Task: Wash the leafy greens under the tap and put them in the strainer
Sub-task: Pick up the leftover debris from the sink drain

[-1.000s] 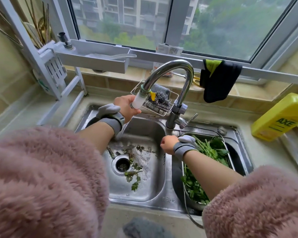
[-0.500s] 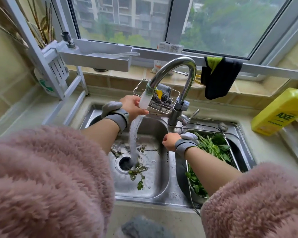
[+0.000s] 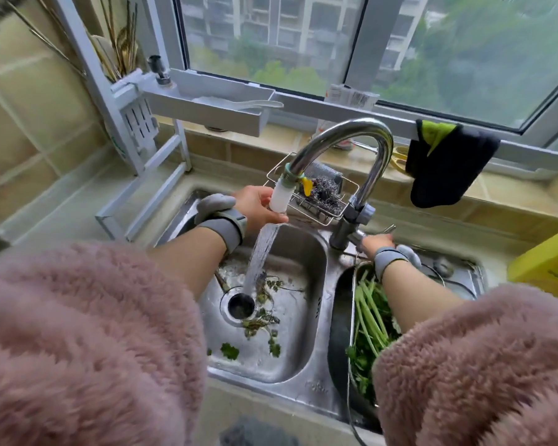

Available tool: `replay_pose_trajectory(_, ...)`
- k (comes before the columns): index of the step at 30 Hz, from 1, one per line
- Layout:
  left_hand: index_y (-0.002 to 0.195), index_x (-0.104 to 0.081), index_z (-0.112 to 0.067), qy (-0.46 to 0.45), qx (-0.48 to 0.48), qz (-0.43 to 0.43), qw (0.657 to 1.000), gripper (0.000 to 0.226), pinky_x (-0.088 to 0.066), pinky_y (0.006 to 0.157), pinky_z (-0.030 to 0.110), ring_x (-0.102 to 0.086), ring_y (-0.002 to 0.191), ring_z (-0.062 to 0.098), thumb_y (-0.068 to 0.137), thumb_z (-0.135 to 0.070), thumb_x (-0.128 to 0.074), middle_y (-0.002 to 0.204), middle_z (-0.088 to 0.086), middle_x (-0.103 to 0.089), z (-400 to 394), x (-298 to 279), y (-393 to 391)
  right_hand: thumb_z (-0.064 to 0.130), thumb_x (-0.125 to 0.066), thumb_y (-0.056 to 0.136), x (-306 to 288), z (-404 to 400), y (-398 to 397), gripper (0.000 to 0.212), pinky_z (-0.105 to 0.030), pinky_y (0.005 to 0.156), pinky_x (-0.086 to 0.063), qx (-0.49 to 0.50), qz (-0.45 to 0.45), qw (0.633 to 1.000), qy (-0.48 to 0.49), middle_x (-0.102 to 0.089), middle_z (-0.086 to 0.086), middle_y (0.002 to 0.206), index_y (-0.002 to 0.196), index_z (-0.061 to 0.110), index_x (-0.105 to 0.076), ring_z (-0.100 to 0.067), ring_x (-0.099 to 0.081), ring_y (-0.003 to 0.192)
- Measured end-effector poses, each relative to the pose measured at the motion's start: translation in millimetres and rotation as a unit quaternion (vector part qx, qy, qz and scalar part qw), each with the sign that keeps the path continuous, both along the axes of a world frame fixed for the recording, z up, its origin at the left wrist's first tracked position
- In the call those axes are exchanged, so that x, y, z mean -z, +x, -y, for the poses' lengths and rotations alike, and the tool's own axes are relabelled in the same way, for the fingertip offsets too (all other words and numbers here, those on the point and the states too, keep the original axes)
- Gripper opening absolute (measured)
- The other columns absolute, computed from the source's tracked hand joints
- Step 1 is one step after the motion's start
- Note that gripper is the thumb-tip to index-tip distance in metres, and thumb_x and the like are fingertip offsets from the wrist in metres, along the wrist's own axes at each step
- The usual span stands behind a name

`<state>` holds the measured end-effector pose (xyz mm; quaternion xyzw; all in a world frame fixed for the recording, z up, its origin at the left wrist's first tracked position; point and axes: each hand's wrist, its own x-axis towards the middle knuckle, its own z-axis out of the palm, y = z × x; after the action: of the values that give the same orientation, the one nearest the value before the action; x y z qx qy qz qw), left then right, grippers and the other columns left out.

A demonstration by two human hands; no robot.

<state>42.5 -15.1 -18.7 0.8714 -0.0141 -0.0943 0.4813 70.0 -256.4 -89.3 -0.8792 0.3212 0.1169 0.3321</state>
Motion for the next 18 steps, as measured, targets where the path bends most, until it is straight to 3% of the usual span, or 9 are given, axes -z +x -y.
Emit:
replay_pose_trajectory(2,0.096,-0.068,-0.005,0.000,0.005,-0.002,1.000,0.023,-0.045,0.078,0.022,-0.059,0.086,0.015,0.074,-0.006,-0.075,0.091,0.005,-0.066,1.1,-0.6,-0.8,0.019,-0.036,0.100,-3.8,1.9,6.8,0.039,-0.026,0.104,-0.031,-0.025,-0.013,1.000,0.005,-0.044,-0.015,0.141,0.135,0.002,-0.042,-0.027,-0.039,0.132)
replay_pose_trajectory(4,0.094,-0.068,-0.007,0.011,0.006,-0.002,1.000,0.021,-0.046,0.079,0.022,-0.059,0.085,0.015,0.074,-0.007,-0.076,0.091,0.005,-0.066,2.1,-1.4,-0.9,0.015,-0.040,0.098,2.1,5.0,9.6,0.046,-0.031,0.106,-0.030,0.061,0.032,0.994,0.088,-0.038,-0.017,0.144,0.140,-0.002,-0.033,-0.030,-0.036,0.134)
replay_pose_trajectory(6,0.090,-0.068,-0.010,0.015,0.004,-0.004,1.000,0.018,-0.048,0.087,0.027,-0.059,0.086,0.015,0.074,-0.009,-0.076,0.090,0.005,-0.067,0.8,0.0,0.1,0.008,-0.044,0.092,11.1,5.4,9.7,0.057,-0.037,0.107,-0.031,0.098,0.067,0.991,0.060,-0.035,-0.019,0.145,0.143,-0.001,-0.022,-0.034,-0.037,0.132)
replay_pose_trajectory(9,0.087,-0.068,-0.016,0.022,0.001,0.000,1.000,0.017,-0.048,0.094,0.034,-0.064,0.091,0.019,0.073,-0.013,-0.078,0.095,0.006,-0.071,-0.1,1.3,0.1,0.005,-0.046,0.086,18.9,8.9,12.0,0.063,-0.038,0.107,-0.033,0.088,0.079,0.991,0.058,-0.038,-0.018,0.143,0.144,0.006,-0.023,-0.035,-0.039,0.130)
replay_pose_trajectory(14,0.094,-0.070,-0.011,0.025,0.009,0.015,1.000,0.023,-0.048,0.092,0.035,-0.062,0.090,0.018,0.073,-0.014,-0.078,0.100,0.011,-0.071,-2.5,6.1,1.8,0.004,-0.043,0.086,16.6,12.8,6.1,0.066,-0.038,0.109,-0.031,0.019,0.058,0.997,0.038,-0.034,-0.015,0.147,0.148,0.012,-0.019,-0.034,-0.035,0.133)
replay_pose_trajectory(18,0.111,-0.064,-0.014,-0.015,0.011,0.026,0.999,0.040,-0.046,0.087,0.027,-0.061,0.094,0.019,0.073,-0.016,-0.078,0.104,0.007,-0.068,-8.6,15.7,-1.8,0.004,-0.046,0.087,29.7,-30.3,-30.8,0.054,-0.036,0.112,-0.023,0.058,0.089,0.994,-0.002,-0.029,-0.019,0.146,0.139,0.001,-0.030,-0.035,-0.032,0.133)
